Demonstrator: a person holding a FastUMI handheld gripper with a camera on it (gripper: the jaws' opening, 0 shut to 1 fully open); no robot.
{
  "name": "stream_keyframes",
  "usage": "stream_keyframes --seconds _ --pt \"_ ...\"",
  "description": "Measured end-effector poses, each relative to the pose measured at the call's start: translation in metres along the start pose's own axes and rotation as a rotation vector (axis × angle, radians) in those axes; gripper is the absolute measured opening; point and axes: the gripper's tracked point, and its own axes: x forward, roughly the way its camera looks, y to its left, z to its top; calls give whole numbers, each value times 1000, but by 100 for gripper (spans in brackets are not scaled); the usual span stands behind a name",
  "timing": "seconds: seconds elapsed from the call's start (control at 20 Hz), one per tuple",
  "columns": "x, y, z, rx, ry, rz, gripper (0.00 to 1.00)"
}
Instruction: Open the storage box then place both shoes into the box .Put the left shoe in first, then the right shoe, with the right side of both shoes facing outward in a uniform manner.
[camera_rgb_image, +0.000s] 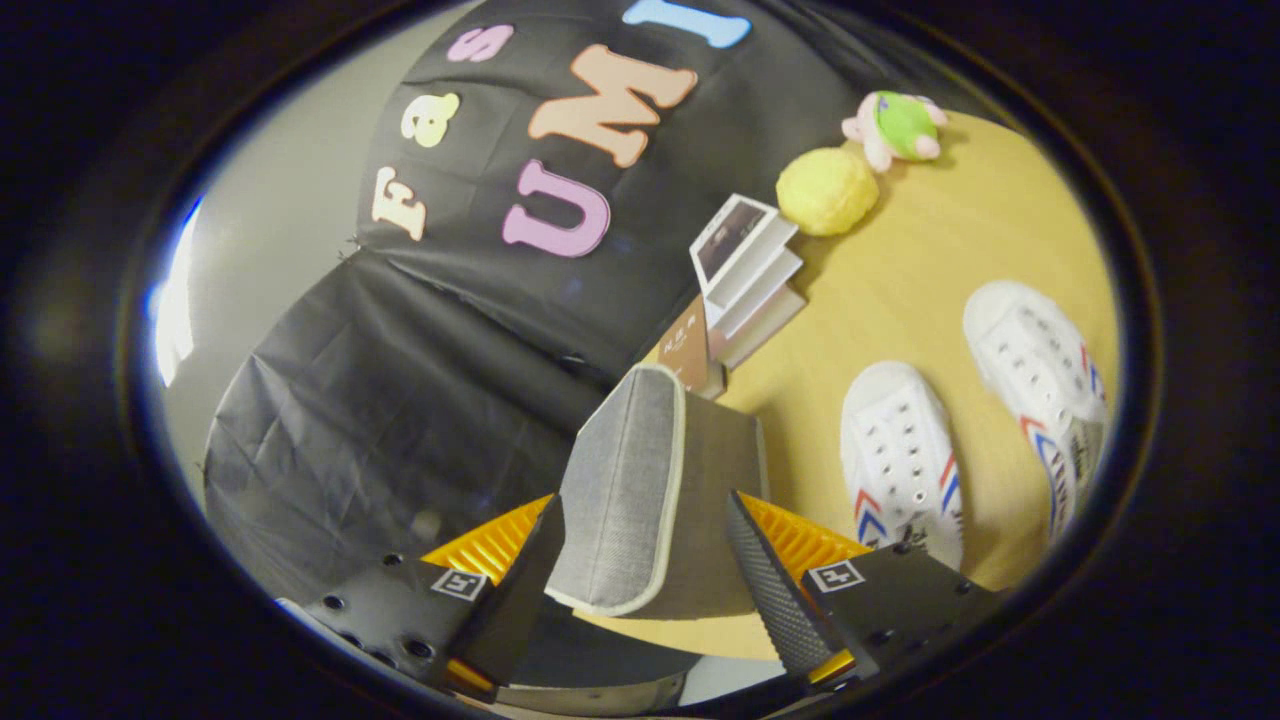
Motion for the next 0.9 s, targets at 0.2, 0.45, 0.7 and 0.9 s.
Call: stream_keyframes --seconds 0.2,0.45,0.7,0.9 --pt "17 2 -21 120 75 52 99" --pt "33 1 -45 185 154 73 96" --pt "41 0 -56 213 205 75 88" --pt "45 -1 -53 231 201 69 48"
